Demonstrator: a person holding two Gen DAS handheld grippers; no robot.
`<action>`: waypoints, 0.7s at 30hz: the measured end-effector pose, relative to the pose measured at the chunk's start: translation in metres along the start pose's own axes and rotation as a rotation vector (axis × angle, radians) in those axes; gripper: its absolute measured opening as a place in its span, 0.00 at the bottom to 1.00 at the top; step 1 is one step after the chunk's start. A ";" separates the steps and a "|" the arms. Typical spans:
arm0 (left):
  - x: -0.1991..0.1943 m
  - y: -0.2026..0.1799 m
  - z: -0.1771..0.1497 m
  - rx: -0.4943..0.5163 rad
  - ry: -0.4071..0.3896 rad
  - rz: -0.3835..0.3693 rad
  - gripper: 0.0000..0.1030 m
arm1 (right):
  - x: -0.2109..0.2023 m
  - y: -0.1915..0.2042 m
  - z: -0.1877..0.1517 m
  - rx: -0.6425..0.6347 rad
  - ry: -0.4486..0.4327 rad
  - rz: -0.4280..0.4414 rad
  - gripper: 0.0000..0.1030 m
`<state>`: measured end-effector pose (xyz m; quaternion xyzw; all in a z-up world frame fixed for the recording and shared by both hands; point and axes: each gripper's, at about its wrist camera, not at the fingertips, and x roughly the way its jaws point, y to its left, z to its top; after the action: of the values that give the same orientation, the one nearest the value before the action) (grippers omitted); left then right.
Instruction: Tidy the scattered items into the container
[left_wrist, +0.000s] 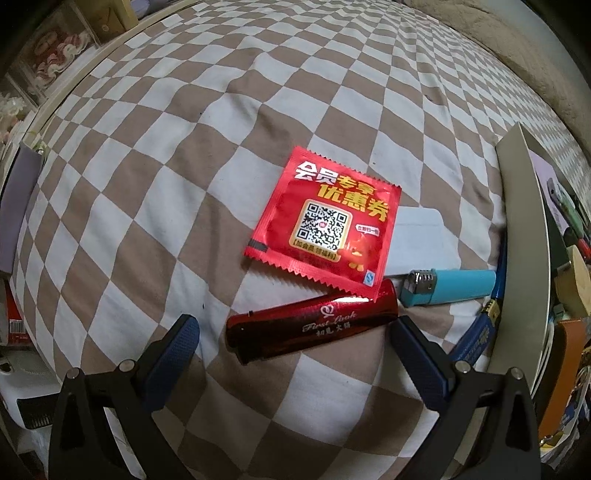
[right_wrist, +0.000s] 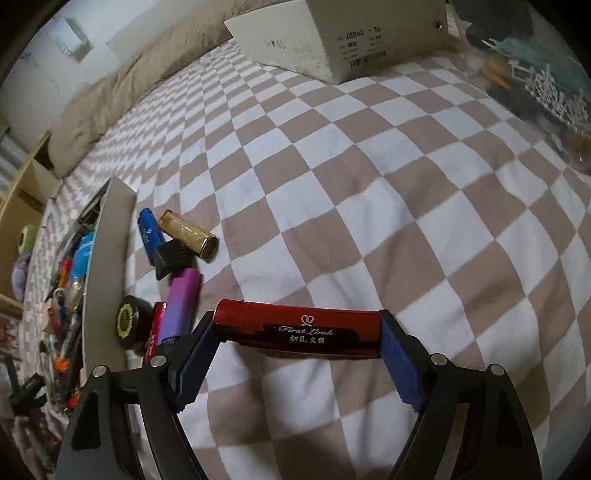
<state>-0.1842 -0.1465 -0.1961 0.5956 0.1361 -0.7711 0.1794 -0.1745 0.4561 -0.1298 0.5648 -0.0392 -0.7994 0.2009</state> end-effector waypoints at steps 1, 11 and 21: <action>0.000 0.000 0.000 -0.002 -0.001 0.000 1.00 | -0.004 -0.007 0.000 -0.002 -0.003 0.003 0.81; -0.016 0.028 -0.012 -0.076 -0.065 -0.042 0.78 | 0.006 -0.003 0.009 0.077 -0.053 0.066 0.81; -0.044 0.088 -0.037 0.010 -0.141 -0.104 0.34 | 0.006 -0.002 0.011 0.031 -0.035 0.018 0.81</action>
<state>-0.1036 -0.2046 -0.1627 0.5329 0.1501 -0.8199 0.1456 -0.1870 0.4543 -0.1315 0.5534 -0.0600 -0.8067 0.1985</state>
